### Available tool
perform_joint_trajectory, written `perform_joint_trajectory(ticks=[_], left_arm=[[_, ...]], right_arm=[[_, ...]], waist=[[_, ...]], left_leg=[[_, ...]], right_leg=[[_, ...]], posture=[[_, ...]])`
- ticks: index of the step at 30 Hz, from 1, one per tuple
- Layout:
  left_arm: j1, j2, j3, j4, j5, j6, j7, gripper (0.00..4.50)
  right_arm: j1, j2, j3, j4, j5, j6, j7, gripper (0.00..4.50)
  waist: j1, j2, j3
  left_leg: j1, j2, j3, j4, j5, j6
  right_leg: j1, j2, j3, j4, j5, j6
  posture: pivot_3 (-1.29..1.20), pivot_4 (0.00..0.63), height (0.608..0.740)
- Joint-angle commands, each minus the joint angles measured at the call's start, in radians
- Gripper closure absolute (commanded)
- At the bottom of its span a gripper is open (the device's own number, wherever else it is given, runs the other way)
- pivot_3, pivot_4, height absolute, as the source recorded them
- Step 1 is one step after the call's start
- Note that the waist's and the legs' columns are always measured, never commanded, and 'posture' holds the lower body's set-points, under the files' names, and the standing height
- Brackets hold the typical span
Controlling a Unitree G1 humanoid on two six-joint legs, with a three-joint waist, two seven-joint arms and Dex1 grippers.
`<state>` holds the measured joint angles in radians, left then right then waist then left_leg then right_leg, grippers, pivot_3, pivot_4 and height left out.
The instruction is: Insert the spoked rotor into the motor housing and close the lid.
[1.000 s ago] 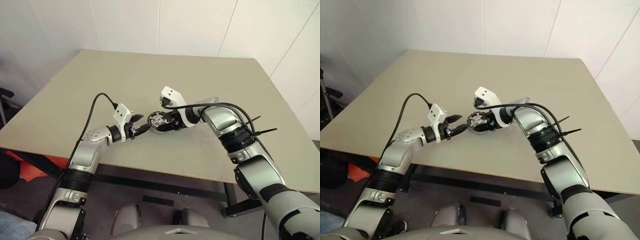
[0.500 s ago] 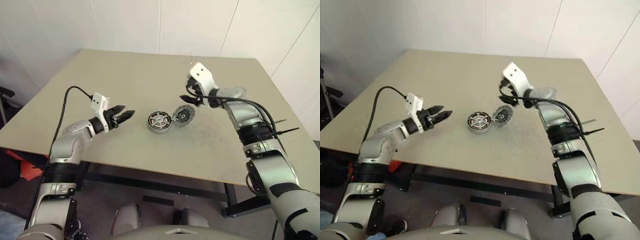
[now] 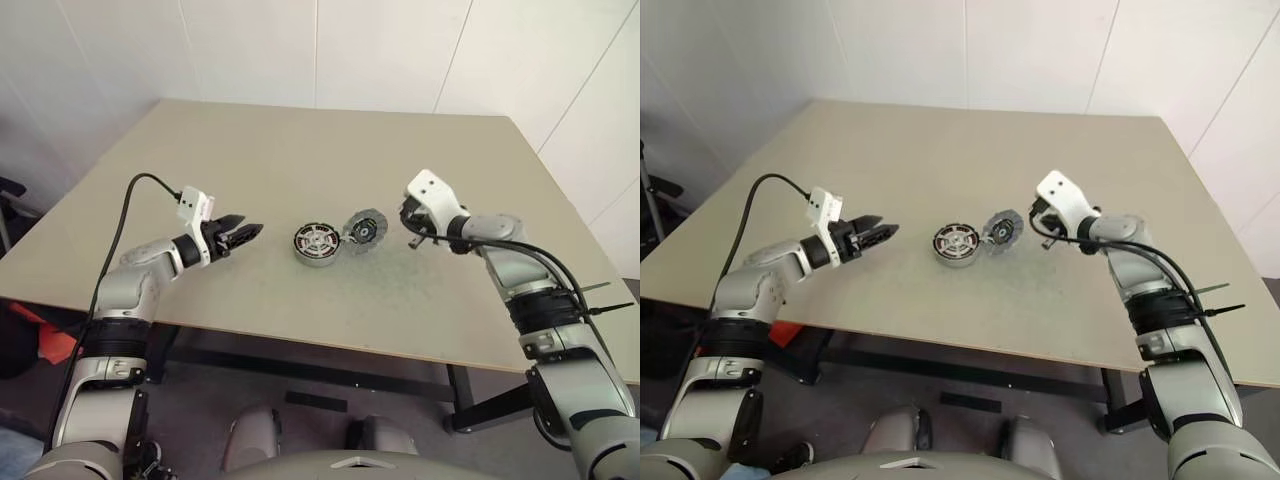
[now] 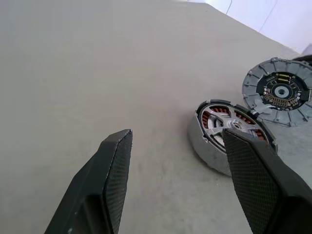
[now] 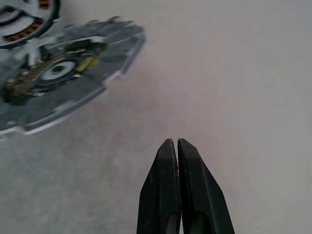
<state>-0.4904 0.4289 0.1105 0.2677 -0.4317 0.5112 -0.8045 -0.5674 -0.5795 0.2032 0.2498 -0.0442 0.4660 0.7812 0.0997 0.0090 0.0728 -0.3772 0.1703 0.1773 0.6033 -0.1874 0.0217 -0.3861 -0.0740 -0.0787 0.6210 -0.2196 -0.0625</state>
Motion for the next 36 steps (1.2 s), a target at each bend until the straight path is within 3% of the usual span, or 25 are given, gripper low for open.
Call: perform_joint_trajectory(ticks=[1,16,30,36], left_arm=[[-0.025,0.008,0.008,-0.034,-0.008,-0.008,-0.004,1.39],[-0.02,0.011,0.019,-0.025,0.01,-0.032,0.018,1.39],[-0.036,0.02,0.026,-0.015,0.025,-0.064,0.042,1.39],[-0.028,0.016,0.015,-0.024,0.024,-0.052,0.035,1.39]], right_arm=[[-0.012,0.018,-0.005,-0.05,0.007,0.017,-0.005,4.44],[-0.12,0.092,-0.014,-0.255,0.158,0.164,0.099,4.44],[-0.137,0.314,0.07,0.061,0.108,0.068,-0.011,4.44],[-0.123,0.348,0.077,0.196,0.077,-0.005,-0.035,4.44]], waist=[[-0.003,0.0,0.0],[-0.001,0.0,0.0],[-0.002,0.0,0.0],[-0.003,0.0,0.0]], left_leg=[[0.0,0.0,0.0,0.0,0.0,0.0],[0.0,0.0,0.0,0.0,0.0,0.0],[0.001,0.0,0.0,-0.001,0.0,-0.001],[0.003,0.0,0.0,-0.001,0.0,-0.001]], right_leg=[[0.0,0.0,0.0,0.0,0.0,0.0],[0.0,0.0,0.0,0.0,0.0,0.0],[0.001,0.0,0.0,0.0,0.0,0.0],[0.002,0.0,0.0,0.0,0.0,0.0]], posture=[[0.0,0.0,0.74],[0.0,0.0,0.74],[0.0,0.0,0.74],[0.0,0.0,0.74]])
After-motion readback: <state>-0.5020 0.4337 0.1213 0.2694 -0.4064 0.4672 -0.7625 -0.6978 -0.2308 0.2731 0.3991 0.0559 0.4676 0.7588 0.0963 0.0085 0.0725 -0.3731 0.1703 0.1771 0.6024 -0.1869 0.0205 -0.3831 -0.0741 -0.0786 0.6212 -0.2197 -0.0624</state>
